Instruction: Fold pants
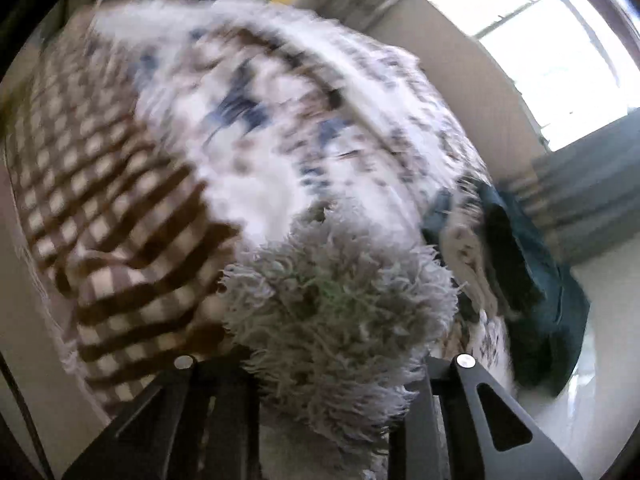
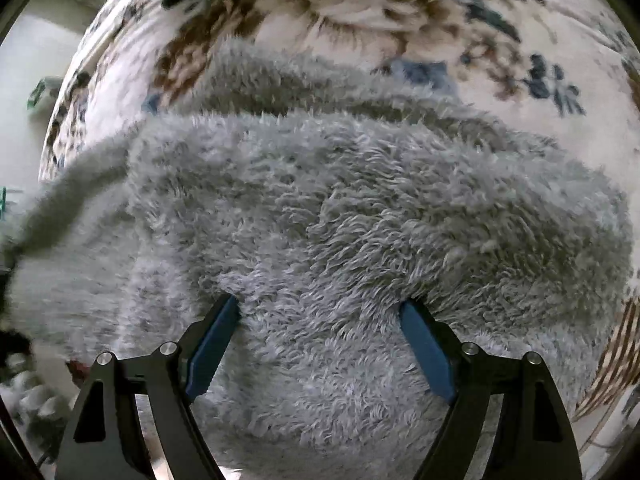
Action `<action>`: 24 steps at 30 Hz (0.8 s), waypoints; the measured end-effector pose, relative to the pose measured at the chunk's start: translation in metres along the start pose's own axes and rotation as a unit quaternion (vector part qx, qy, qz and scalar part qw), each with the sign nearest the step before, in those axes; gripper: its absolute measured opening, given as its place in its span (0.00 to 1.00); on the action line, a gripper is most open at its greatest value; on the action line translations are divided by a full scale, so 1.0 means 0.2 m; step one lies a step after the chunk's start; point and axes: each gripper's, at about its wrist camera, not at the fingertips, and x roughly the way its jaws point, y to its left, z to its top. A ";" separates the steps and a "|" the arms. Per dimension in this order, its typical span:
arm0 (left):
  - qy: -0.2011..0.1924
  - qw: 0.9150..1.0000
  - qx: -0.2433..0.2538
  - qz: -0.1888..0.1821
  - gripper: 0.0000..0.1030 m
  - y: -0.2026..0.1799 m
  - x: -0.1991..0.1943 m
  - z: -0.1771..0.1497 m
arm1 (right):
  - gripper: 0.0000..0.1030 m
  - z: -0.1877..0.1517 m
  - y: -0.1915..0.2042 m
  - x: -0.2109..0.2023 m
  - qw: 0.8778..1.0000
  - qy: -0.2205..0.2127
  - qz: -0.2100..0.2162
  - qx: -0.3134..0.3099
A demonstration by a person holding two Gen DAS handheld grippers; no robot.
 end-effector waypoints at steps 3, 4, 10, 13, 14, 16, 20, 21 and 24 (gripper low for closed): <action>-0.019 0.997 0.074 -0.016 0.18 -0.28 -0.14 -0.07 | 0.83 0.01 -0.03 0.02 1.000 0.015 0.017 0.000; -0.020 0.995 0.092 -0.025 0.18 -0.38 -0.17 -0.10 | 0.83 0.02 -0.04 0.02 1.000 0.016 0.025 0.003; 0.042 0.973 0.193 -0.118 0.18 -1.01 -0.20 -0.50 | 0.83 -0.06 -0.34 -0.21 0.997 -0.014 0.064 0.048; 0.118 0.949 0.258 -0.139 0.18 -1.29 -0.08 -0.88 | 0.83 -0.13 -0.57 -0.30 0.994 -0.023 0.060 0.084; 0.141 0.942 0.272 -0.138 0.18 -1.34 -0.03 -0.99 | 0.83 -0.16 -0.66 -0.32 0.993 -0.024 0.056 0.097; 0.200 0.925 0.294 -0.136 0.18 -1.40 0.11 -1.24 | 0.83 -0.22 -0.85 -0.36 0.992 -0.022 0.040 0.119; 0.267 0.901 0.325 -0.107 0.18 -1.39 0.32 -1.59 | 0.83 -0.30 -1.17 -0.39 0.988 -0.016 0.006 0.155; 0.278 0.894 0.339 -0.095 0.18 -1.39 0.37 -1.66 | 0.83 -0.33 -1.25 -0.40 0.987 -0.013 -0.006 0.161; 0.303 0.883 0.355 -0.047 0.21 -1.36 0.45 -1.77 | 0.83 -0.38 -1.39 -0.43 0.985 -0.014 -0.003 0.172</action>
